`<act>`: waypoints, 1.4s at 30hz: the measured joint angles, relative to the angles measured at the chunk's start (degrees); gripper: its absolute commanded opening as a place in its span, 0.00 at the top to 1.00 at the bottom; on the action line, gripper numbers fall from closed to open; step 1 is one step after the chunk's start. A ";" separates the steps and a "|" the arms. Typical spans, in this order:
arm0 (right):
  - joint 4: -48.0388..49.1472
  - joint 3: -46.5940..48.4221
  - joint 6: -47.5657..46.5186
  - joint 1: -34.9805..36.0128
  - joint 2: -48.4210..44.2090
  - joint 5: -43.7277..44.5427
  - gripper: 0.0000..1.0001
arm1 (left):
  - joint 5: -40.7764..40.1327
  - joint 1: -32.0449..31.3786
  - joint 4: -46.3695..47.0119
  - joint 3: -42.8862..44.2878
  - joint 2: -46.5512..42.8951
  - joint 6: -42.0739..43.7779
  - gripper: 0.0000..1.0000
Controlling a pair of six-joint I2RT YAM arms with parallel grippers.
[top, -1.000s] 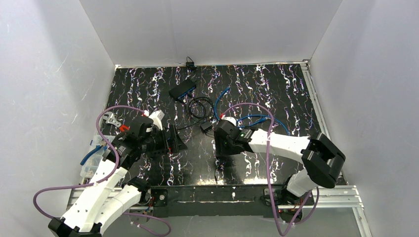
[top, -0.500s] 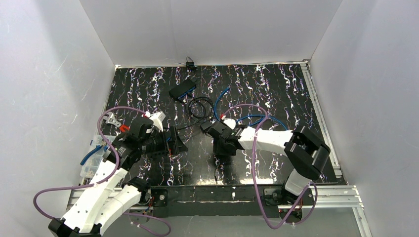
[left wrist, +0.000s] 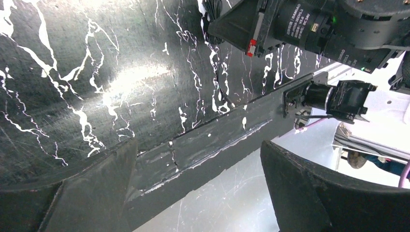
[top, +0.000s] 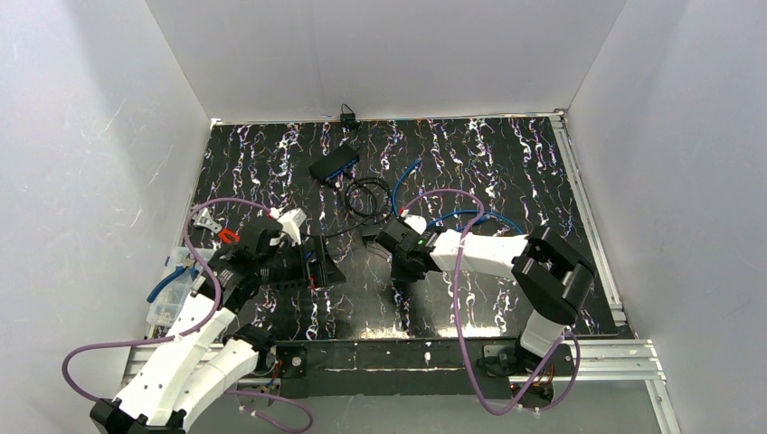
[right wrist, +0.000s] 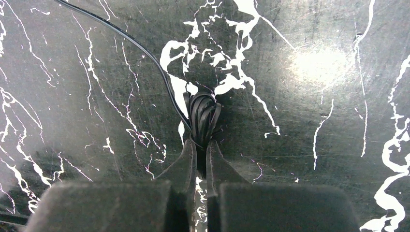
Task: Insert the plug into the switch port
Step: Pick up the power from the center of the board.
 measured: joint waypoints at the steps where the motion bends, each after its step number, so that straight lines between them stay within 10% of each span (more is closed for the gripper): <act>1: -0.07 0.07 -0.06 0.00 0.00 0.00 0.99 | 0.59 0.00 0.00 -0.11 0.17 0.07 0.02; 42: -0.79 9.72 -6.05 -0.57 -27.45 -2.80 0.99 | 26.99 -7.81 27.46 -4.67 6.71 -4.56 0.02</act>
